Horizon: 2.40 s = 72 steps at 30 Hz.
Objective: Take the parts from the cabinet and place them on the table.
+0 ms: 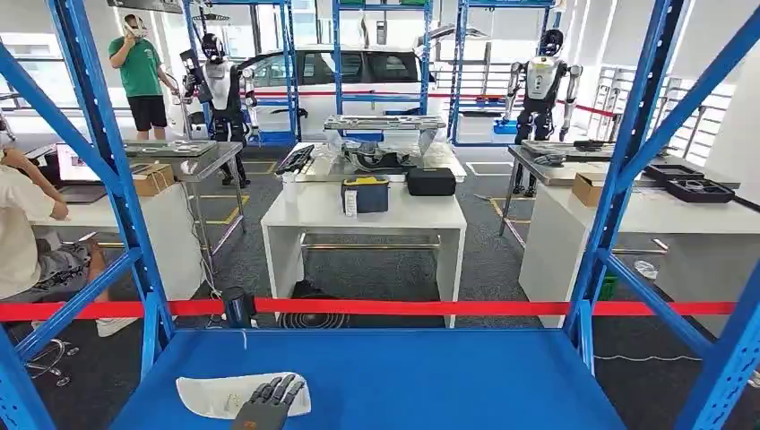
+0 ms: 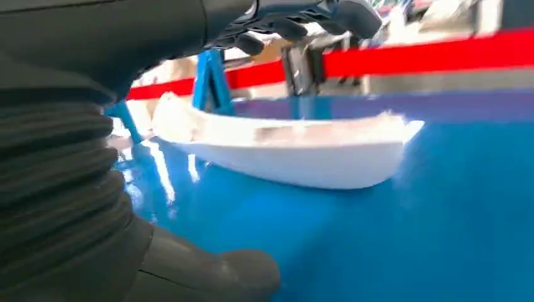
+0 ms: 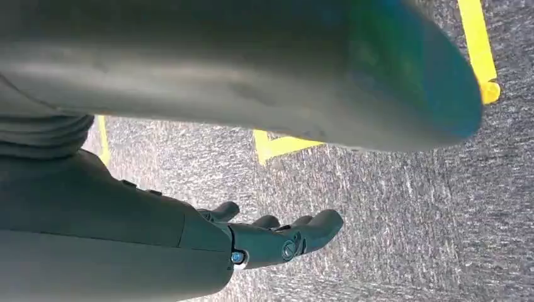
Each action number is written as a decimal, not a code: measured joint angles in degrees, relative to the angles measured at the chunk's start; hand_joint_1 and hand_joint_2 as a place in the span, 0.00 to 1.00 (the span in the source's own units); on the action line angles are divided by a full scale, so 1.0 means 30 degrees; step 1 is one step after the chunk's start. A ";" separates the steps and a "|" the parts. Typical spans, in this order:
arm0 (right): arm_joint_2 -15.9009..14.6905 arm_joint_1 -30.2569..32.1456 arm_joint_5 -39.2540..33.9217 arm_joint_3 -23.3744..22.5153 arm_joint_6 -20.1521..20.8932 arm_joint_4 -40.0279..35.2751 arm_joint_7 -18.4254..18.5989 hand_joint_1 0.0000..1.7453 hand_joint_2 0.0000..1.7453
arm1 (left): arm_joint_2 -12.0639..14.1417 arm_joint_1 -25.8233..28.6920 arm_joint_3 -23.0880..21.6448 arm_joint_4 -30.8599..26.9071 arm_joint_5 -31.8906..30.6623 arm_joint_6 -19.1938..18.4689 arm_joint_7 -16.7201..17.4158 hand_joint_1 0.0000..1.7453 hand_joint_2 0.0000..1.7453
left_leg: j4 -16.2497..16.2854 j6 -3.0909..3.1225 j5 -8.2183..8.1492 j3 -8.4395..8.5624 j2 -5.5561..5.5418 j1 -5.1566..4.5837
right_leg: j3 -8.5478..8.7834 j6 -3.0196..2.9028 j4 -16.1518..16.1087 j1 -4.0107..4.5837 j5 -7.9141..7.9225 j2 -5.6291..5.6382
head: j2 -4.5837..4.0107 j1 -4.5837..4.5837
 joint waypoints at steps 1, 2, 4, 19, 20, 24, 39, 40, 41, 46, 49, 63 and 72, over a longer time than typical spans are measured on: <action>0.0007 0.0000 0.0073 0.0000 0.0000 0.0000 0.0000 0.00 0.00 | 0.0015 -0.0129 0.0000 0.0102 -0.0022 -0.0298 0.0240 0.00 1.00 | 0.0000 0.0000 0.0000 0.0000 0.0000 0.0000 | 0.0000 0.0000 0.0005 0.0000 0.0000 -0.0001 | 0.0000 0.0000; 0.0015 0.0002 0.0168 0.0000 0.0015 0.0000 0.0000 0.00 0.00 | 0.0037 -0.0243 0.0000 0.0189 -0.0022 -0.0531 0.0495 0.00 1.00 | 0.0000 0.0000 0.0000 -0.0001 -0.0001 0.0000 | 0.0000 -0.0001 0.0009 0.0000 -0.0001 0.0000 | 0.0000 0.0000; 0.0022 -0.0004 0.0299 0.0007 0.0044 0.0000 0.0007 0.00 0.00 | 0.0117 -0.0420 0.0000 0.0372 0.0044 -0.0844 0.1107 0.00 1.00 | 0.0000 -0.0001 0.0000 -0.0001 0.0000 0.0000 | 0.0001 -0.0002 0.0012 0.0001 -0.0002 -0.0001 | 0.0000 0.0000; 0.0299 -0.0005 0.0758 0.0066 0.0087 0.0007 0.0292 0.00 0.00 | 0.1392 -0.0635 0.0583 0.1151 0.0445 -0.0574 0.3656 0.00 1.00 | -0.0002 -0.0001 0.0000 -0.0002 -0.0006 0.0003 | -0.0002 -0.0015 0.0019 0.0003 -0.0012 -0.0002 | 0.0000 0.0000; 0.0299 -0.0006 0.0794 0.0066 0.0088 0.0007 0.0299 0.00 0.00 | 0.1428 -0.0626 0.0612 0.1180 0.0430 -0.0464 0.3656 0.00 1.00 | -0.0002 -0.0001 0.0000 -0.0003 -0.0008 0.0003 | -0.0001 -0.0015 0.0018 0.0003 -0.0012 -0.0003 | 0.0000 0.0000; 0.0342 -0.0009 0.0809 0.0066 0.0080 0.0007 0.0306 0.00 0.00 | 0.1494 -0.0501 0.0765 0.1297 0.0379 0.0046 0.3525 0.00 1.00 | -0.0002 -0.0001 -0.0001 -0.0002 -0.0008 0.0002 | -0.0002 -0.0015 0.0017 0.0002 -0.0012 -0.0002 | -0.0007 0.0000; 0.0415 -0.0043 0.0940 0.0066 0.0073 0.0007 0.0627 0.00 0.00 | 0.1129 -0.0056 0.1253 0.1384 0.0197 0.2172 0.2680 0.11 1.00 | -0.0002 -0.0002 -0.0001 -0.0002 -0.0005 0.0003 | -0.0006 -0.0015 0.0017 0.0003 -0.0013 -0.0002 | 0.0000 0.0000; 0.0423 -0.0042 0.0947 0.0066 0.0080 0.0007 0.0627 0.00 0.00 | 0.1078 -0.0047 0.1319 0.1384 0.0182 0.2253 0.2651 0.91 1.00 | -0.0002 -0.0002 -0.0001 -0.0002 -0.0005 0.0003 | -0.0007 -0.0015 0.0017 0.0002 -0.0013 -0.0002 | 0.0000 0.0000; 0.0437 -0.0043 0.0962 0.0066 0.0080 0.0007 0.0627 0.00 0.00 | 0.0998 -0.0034 0.1407 0.1384 0.0153 0.2355 0.2533 0.99 1.00 | -0.0002 -0.0002 -0.0001 -0.0002 -0.0007 0.0002 | -0.0007 -0.0015 0.0016 0.0002 -0.0013 -0.0002 | 0.0000 0.0000; 0.0474 -0.0053 0.0969 0.0066 0.0080 0.0007 0.0627 0.00 0.00 | 0.0511 0.0055 0.1486 0.1384 -0.0364 0.3389 0.1690 0.99 1.00 | -0.0002 -0.0002 -0.0002 -0.0004 -0.0012 0.0002 | -0.0004 -0.0015 0.0016 0.0002 -0.0013 -0.0020 | 0.0000 0.0000; 0.0488 -0.0045 0.0962 0.0066 0.0073 0.0007 0.0627 0.00 0.00 | 0.0313 0.0110 0.1486 0.1384 -0.0401 0.3455 0.1638 0.97 1.00 | -0.0002 -0.0002 -0.0003 -0.0003 -0.0002 0.0002 | -0.0009 -0.0015 0.0015 0.0003 -0.0013 -0.0017 | 0.0000 0.0000; 0.0517 -0.0036 0.0962 0.0066 0.0073 0.0007 0.0292 0.00 0.00 | -0.0007 0.0395 0.1523 0.1442 -0.0473 0.3914 0.1266 0.97 1.00 | -0.0002 -0.0003 -0.0002 -0.0004 -0.0007 0.0003 | -0.0009 -0.0015 0.0017 0.0004 -0.0014 -0.0016 | 0.0000 0.0000; 0.0525 -0.0027 0.1195 0.0066 0.0080 0.0007 0.0284 0.00 0.00 | 0.0087 0.0607 0.2302 0.1479 -0.0364 0.5152 0.0786 0.00 1.00 | -0.0002 -0.0003 -0.0002 -0.0004 -0.0008 0.0003 | -0.0009 -0.0015 0.0017 0.0005 -0.0015 -0.0016 | 0.0000 0.0000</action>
